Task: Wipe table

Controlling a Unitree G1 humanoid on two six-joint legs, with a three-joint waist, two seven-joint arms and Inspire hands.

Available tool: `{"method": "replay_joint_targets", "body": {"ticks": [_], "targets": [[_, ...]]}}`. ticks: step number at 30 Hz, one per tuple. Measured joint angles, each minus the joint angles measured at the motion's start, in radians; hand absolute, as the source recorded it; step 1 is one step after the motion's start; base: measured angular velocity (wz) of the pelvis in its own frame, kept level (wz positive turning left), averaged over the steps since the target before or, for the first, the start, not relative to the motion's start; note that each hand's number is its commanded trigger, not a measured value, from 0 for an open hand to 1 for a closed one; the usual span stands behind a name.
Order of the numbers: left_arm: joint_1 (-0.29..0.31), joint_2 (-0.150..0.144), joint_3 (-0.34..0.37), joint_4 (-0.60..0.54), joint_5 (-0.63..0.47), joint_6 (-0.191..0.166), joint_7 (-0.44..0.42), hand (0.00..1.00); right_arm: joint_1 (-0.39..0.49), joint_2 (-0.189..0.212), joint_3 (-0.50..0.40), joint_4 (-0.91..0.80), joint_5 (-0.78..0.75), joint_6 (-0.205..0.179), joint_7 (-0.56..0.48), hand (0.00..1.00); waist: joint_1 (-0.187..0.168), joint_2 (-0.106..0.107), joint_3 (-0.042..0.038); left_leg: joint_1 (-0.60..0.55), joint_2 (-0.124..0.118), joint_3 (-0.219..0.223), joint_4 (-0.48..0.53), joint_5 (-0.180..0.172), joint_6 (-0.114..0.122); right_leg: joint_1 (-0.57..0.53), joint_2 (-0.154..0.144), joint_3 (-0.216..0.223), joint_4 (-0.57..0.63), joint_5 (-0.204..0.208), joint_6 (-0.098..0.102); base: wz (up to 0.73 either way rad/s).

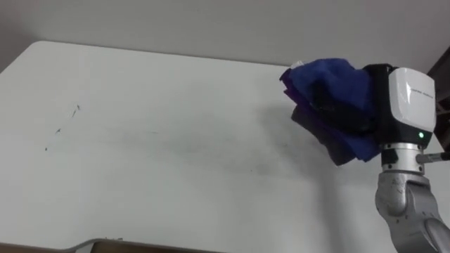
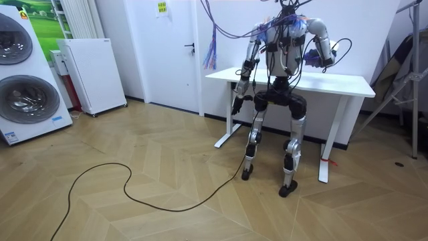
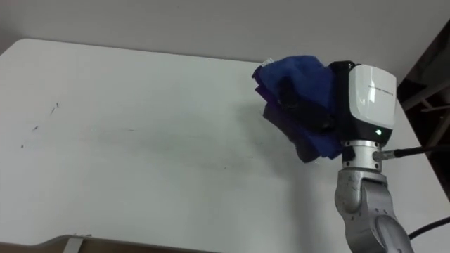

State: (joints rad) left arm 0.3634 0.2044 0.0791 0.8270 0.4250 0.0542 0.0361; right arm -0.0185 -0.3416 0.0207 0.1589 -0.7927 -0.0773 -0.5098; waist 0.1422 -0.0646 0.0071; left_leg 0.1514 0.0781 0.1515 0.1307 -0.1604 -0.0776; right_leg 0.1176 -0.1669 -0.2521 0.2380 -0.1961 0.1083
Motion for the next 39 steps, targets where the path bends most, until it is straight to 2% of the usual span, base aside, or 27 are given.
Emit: {"method": "replay_joint_targets", "body": {"ticks": [8, 9, 19, 20, 22, 30, 39], "targets": [[-0.003, 0.000, 0.002, 0.019, 0.000, -0.013, 0.000, 0.00, 0.000, 0.000, 0.000, -0.005, -0.009, -0.001, 0.007, 0.00, 0.000, 0.001, -0.0002, 0.000, 0.000, 0.000, 0.000, 0.000, 0.000, 0.000, 0.000, 0.000, 0.000, 0.000, 0.000, 0.00], [-0.002, 0.000, 0.002, 0.023, 0.000, -0.013, 0.000, 0.00, 0.000, 0.000, 0.000, -0.008, -0.012, -0.001, 0.009, 1.00, -0.001, 0.001, 0.0000, -0.001, 0.000, 0.000, 0.000, 0.000, 0.000, 0.000, 0.000, 0.000, 0.000, 0.000, 0.000, 0.00], [-0.005, 0.000, 0.005, 0.038, 0.002, -0.013, -0.005, 0.00, 0.000, 0.000, 0.000, -0.017, -0.019, -0.020, 0.009, 1.00, 0.000, 0.003, -0.0006, -0.002, 0.000, 0.000, 0.000, 0.000, 0.000, 0.001, 0.000, 0.001, 0.000, 0.000, 0.000, 0.00], [-0.005, 0.000, 0.005, 0.038, 0.002, -0.013, -0.005, 0.00, 0.000, 0.000, 0.000, -0.017, -0.019, -0.020, 0.009, 0.71, 0.000, 0.003, -0.0006, -0.002, 0.000, 0.000, 0.000, 0.000, 0.000, 0.001, 0.000, 0.001, 0.000, 0.000, 0.000, 0.00], [-0.005, 0.000, 0.005, 0.038, 0.002, -0.013, -0.005, 0.00, 0.000, 0.000, 0.000, -0.017, -0.018, -0.020, 0.009, 0.00, 0.001, 0.003, -0.0006, -0.002, 0.000, 0.000, 0.000, 0.000, 0.000, 0.002, 0.000, 0.002, 0.000, 0.000, 0.000, 0.00], [-0.008, 0.000, 0.009, 0.038, 0.002, -0.013, -0.005, 0.00, 0.000, 0.000, 0.001, -0.020, -0.019, -0.023, 0.009, 0.00, 0.001, 0.005, -0.0026, -0.005, 0.000, 0.001, 0.000, 0.000, 0.000, 0.001, 0.000, 0.002, 0.001, 0.000, 0.000, 0.00], [-0.001, 0.000, 0.027, 0.043, 0.002, -0.018, 0.002, 0.00, 0.000, -0.001, 0.001, -0.035, -0.019, -0.045, -0.007, 0.00, 0.000, 0.010, -0.0044, -0.001, 0.000, 0.001, 0.001, 0.000, 0.000, 0.004, 0.000, 0.002, 0.001, 0.000, 0.000, 0.00]]}}
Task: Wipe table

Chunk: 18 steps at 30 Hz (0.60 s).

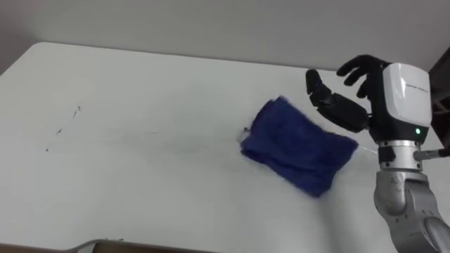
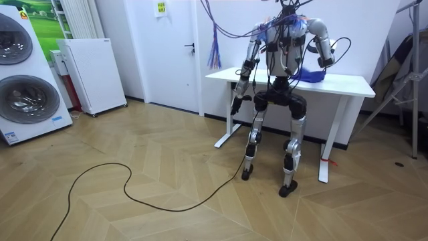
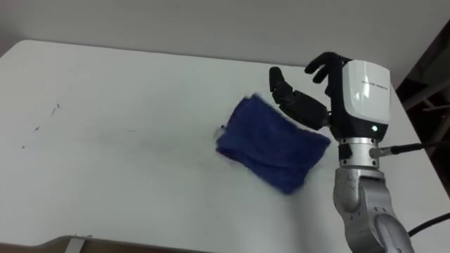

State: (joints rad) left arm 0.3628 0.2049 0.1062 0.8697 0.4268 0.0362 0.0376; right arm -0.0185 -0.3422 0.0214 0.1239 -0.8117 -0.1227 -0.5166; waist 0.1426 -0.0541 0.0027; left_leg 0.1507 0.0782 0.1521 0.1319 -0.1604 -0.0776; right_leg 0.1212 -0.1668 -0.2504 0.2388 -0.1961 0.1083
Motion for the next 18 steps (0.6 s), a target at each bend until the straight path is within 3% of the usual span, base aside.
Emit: {"method": "replay_joint_targets", "body": {"ticks": [12, 18], "targets": [[0.008, 0.000, 0.006, 0.034, 0.000, 0.001, -0.006, 0.00, 0.000, 0.000, -0.022, -0.001, 0.000, -0.015, -0.030, 0.00, -0.008, -0.004, 0.0011, -0.002, 0.001, 0.000, 0.003, -0.003, 0.001, -0.001, -0.001, -0.001, 0.004, 0.000, 0.000, 0.00], [0.024, -0.002, 0.030, 0.034, -0.001, 0.001, -0.014, 0.00, 0.060, 0.000, -0.111, 0.000, 0.055, -0.030, -0.039, 0.00, -0.023, 0.000, 0.0024, -0.003, 0.001, 0.007, 0.020, -0.021, 0.004, 0.003, -0.002, -0.006, 0.004, 0.001, 0.002, -0.03]]}}
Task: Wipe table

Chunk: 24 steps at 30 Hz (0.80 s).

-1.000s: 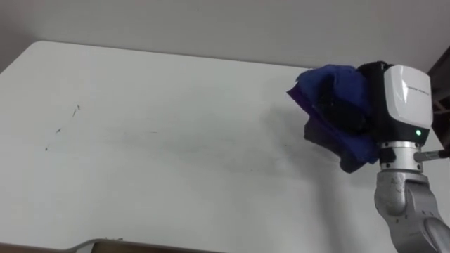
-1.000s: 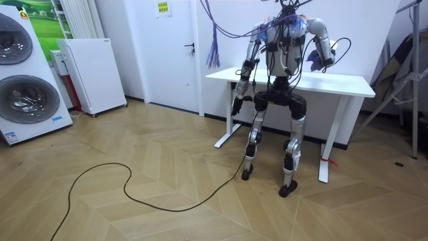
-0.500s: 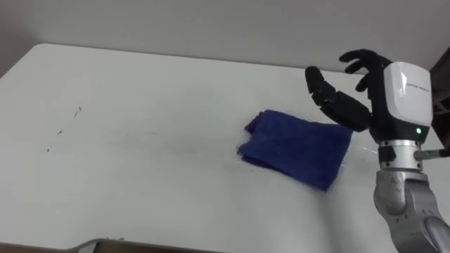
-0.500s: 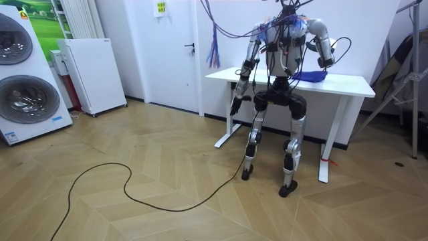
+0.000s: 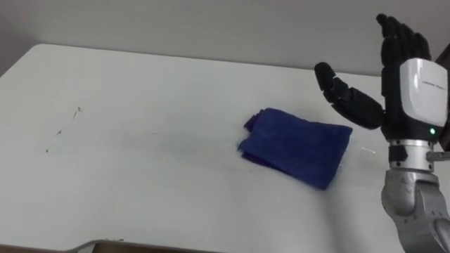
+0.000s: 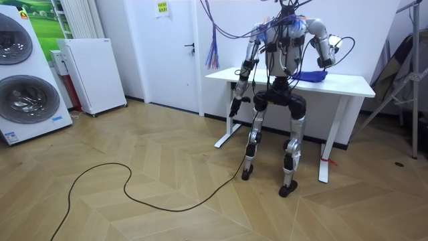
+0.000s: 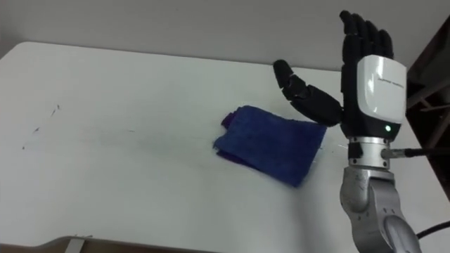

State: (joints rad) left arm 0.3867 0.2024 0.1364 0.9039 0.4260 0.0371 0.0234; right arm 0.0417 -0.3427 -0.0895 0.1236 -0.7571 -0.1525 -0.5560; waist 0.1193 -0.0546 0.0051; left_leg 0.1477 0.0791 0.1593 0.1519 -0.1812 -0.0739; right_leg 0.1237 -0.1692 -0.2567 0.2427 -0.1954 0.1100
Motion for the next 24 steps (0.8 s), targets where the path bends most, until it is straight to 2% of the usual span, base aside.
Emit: {"method": "replay_joint_targets", "body": {"ticks": [5, 8, 11, 13, 17, 20, 22, 24], "targets": [[0.017, -0.001, 0.026, -0.001, -0.001, -0.001, -0.010, 0.00, 0.041, 0.001, -0.061, 0.065, 0.044, -0.002, -0.045, 0.00, -0.032, 0.003, 0.0000, 0.008, 0.000, 0.006, 0.000, -0.001, 0.001, 0.013, 0.000, 0.000, -0.005, 0.001, 0.002, -0.03], [0.019, 0.003, 0.035, 0.003, 0.001, -0.004, -0.010, 0.00, 0.072, 0.000, -0.103, 0.187, 0.058, -0.006, -0.079, 0.00, -0.051, 0.000, -0.0023, 0.004, 0.000, 0.005, 0.004, -0.003, 0.002, 0.013, -0.003, -0.008, -0.005, 0.001, 0.003, 0.01], [0.021, 0.001, 0.070, 0.024, 0.003, -0.003, -0.011, 0.00, 0.120, 0.001, -0.130, 0.271, 0.114, 0.000, -0.091, 0.00, -0.059, 0.007, -0.0034, -0.003, -0.001, 0.006, 0.014, -0.010, 0.003, 0.005, -0.003, -0.002, -0.002, 0.002, 0.003, -0.05], [0.028, 0.002, 0.100, 0.024, 0.000, 0.000, -0.005, 0.00, 0.143, 0.001, -0.164, 0.333, 0.184, 0.001, -0.115, 0.00, -0.060, 0.008, -0.0028, -0.003, -0.001, 0.007, 0.013, -0.013, 0.004, 0.002, -0.003, 0.004, -0.003, 0.002, 0.004, -0.08], [0.031, 0.003, 0.104, 0.016, 0.000, 0.008, 0.008, 0.00, 0.144, 0.000, -0.227, 0.441, 0.318, 0.002, -0.167, 0.00, -0.072, 0.012, -0.0052, -0.005, -0.001, 0.008, 0.022, -0.017, 0.005, -0.002, -0.003, 0.005, -0.007, 0.000, 0.007, -0.01], [0.036, 0.000, 0.125, 0.000, 0.000, 0.008, 0.008, 0.00, 0.144, 0.000, -0.261, 0.537, 0.421, 0.013, -0.176, 0.00, -0.078, 0.004, -0.0069, -0.009, -0.002, 0.010, 0.040, -0.029, 0.007, -0.002, -0.005, 0.008, -0.005, -0.001, 0.009, -0.02], [0.042, 0.002, 0.153, -0.021, 0.000, 0.008, 0.017, 0.00, 0.144, 0.000, -0.273, 0.615, 0.517, 0.013, -0.182, 0.00, -0.087, -0.008, -0.0051, -0.005, -0.002, 0.014, 0.033, -0.029, 0.007, -0.001, -0.005, 0.012, -0.005, -0.001, 0.010, -0.03], [0.039, 0.001, 0.156, -0.025, 0.000, 0.008, 0.023, 0.00, 0.145, 0.000, -0.295, 0.656, 0.586, 0.017, -0.195, 0.00, -0.091, -0.008, -0.0045, 0.001, -0.002, 0.025, 0.031, -0.029, 0.007, -0.003, -0.005, 0.022, -0.005, -0.001, 0.010, -0.14]]}}
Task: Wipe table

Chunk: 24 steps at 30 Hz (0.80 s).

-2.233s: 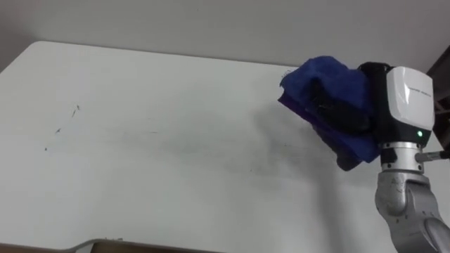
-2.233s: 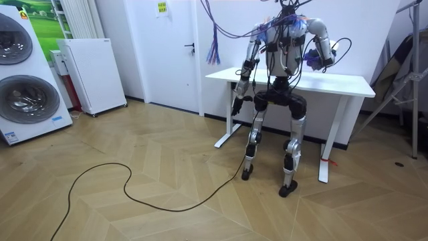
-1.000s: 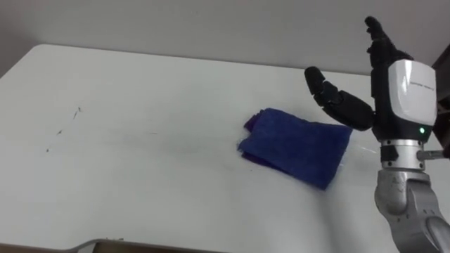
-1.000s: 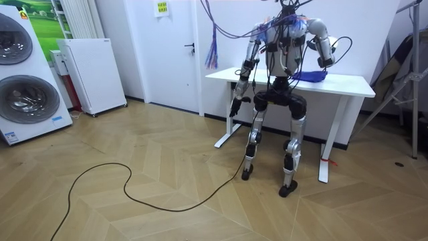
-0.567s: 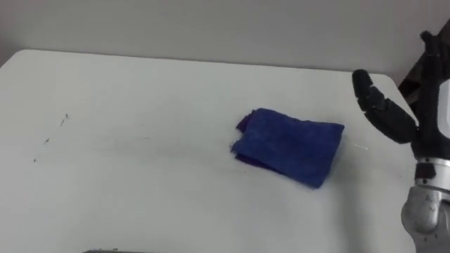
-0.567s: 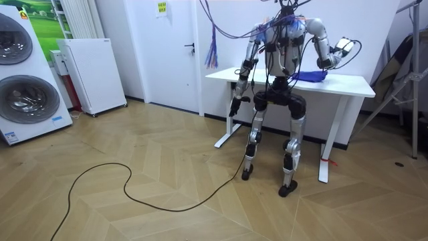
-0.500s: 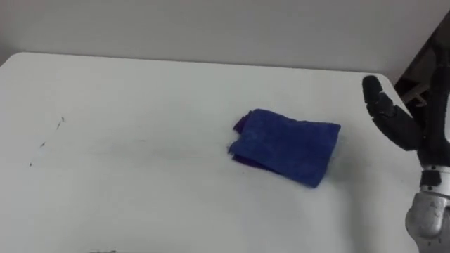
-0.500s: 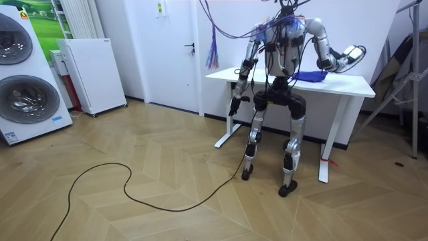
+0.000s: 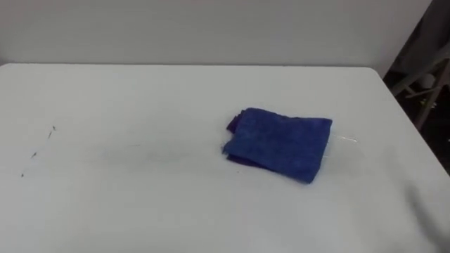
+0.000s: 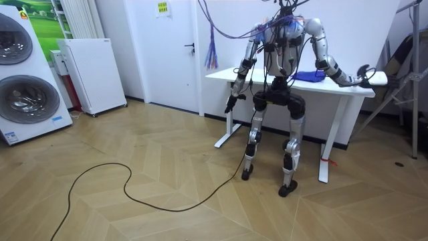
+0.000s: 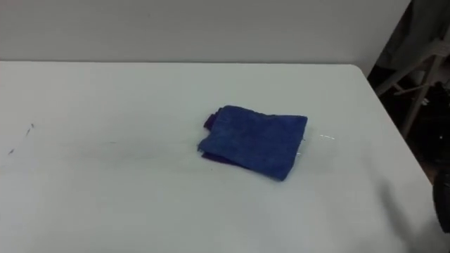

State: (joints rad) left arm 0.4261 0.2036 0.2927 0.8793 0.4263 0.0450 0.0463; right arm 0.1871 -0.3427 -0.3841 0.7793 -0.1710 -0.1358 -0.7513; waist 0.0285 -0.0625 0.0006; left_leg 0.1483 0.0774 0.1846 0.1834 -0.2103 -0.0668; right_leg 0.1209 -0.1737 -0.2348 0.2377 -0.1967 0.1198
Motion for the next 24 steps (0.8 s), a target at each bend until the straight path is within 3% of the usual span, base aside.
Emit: {"method": "replay_joint_targets", "body": {"ticks": [8, 14, 20, 24], "targets": [[-0.007, 0.000, 0.001, -0.002, -0.005, 0.000, 0.039, 0.00, 0.050, 0.016, 0.000, 0.160, 0.238, 0.009, -0.024, 0.00, -0.024, 0.008, 0.0013, 0.002, 0.000, 0.019, 0.009, -0.019, 0.004, -0.001, 0.000, 0.020, 0.000, 0.003, 0.006, -0.08], [0.002, -0.003, -0.016, 0.006, -0.091, 0.011, 0.038, 0.00, 0.050, 0.038, -0.002, 0.278, 0.486, 0.051, -0.008, 0.00, -0.051, 0.015, 0.0006, 0.000, 0.002, 0.019, 0.015, -0.024, 0.003, 0.002, 0.001, 0.016, -0.001, 0.003, 0.006, 0.00], [0.008, -0.008, -0.017, 0.018, -0.094, 0.052, 0.009, 0.00, 0.089, 0.060, 0.012, 0.364, 0.487, 0.115, 0.133, 0.00, -0.053, 0.023, -0.0045, 0.003, 0.001, 0.015, 0.014, -0.036, 0.006, 0.003, 0.000, 0.010, 0.000, 0.005, 0.008, -0.04], [0.006, -0.034, -0.025, 0.033, -0.074, 0.071, 0.010, 0.00, 0.106, 0.089, 0.108, 0.421, 0.345, 0.183, 0.268, 0.00, -0.048, 0.028, -0.0083, 0.004, 0.001, 0.013, 0.017, -0.036, 0.007, 0.005, 0.001, 0.008, 0.000, 0.005, 0.009, 0.00]]}}
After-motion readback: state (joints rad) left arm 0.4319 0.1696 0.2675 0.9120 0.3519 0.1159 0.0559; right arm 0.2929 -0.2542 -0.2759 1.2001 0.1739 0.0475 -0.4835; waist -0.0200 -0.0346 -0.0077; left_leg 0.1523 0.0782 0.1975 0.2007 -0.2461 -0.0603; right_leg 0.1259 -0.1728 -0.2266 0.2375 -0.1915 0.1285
